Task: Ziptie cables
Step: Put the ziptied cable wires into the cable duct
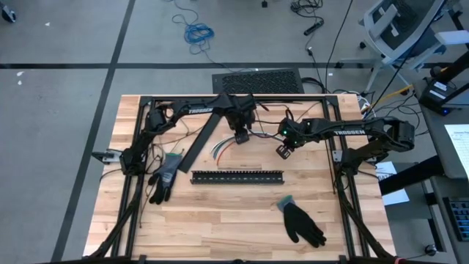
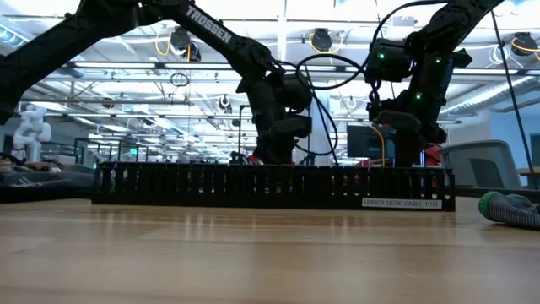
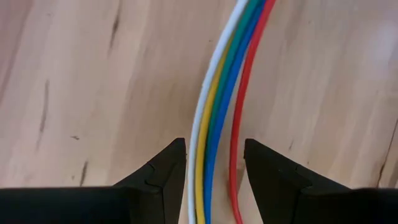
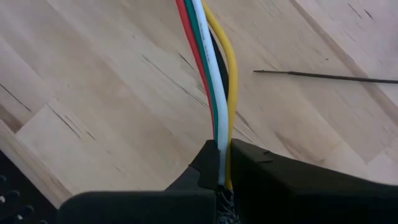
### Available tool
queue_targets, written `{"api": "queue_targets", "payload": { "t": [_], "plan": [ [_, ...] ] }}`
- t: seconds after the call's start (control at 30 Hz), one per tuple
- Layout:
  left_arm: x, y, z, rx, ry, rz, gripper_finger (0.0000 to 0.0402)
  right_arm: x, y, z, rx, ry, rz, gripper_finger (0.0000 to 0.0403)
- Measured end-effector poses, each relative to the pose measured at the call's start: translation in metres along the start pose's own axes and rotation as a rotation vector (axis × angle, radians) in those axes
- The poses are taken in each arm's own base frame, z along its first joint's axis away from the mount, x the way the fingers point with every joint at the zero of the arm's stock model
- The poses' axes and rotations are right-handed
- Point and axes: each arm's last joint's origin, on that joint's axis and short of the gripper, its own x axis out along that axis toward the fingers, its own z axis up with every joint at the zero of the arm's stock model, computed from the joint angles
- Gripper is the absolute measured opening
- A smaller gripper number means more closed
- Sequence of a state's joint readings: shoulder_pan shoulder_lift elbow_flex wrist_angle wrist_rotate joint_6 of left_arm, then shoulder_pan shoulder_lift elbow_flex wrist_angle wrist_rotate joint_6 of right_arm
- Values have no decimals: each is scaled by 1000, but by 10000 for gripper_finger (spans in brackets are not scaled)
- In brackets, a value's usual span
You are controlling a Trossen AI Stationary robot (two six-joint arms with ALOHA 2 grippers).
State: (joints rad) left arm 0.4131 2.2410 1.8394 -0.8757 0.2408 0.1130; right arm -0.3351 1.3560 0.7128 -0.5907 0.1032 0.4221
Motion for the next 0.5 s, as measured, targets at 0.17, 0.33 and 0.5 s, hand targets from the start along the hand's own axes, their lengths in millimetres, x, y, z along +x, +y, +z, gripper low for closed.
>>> {"api": "queue_targets", "payload": {
  "t": [0.17,0.33,0.5],
  "plan": [
    [1,-2,0,10,-2,-4,160,0,0,0,-16,0,0,0],
    [5,1,0,29,6,22,160,0,0,0,-19,0,0,0],
    [10,3,-2,52,29,58,160,0,0,0,-17,0,1,0]
  ]
}}
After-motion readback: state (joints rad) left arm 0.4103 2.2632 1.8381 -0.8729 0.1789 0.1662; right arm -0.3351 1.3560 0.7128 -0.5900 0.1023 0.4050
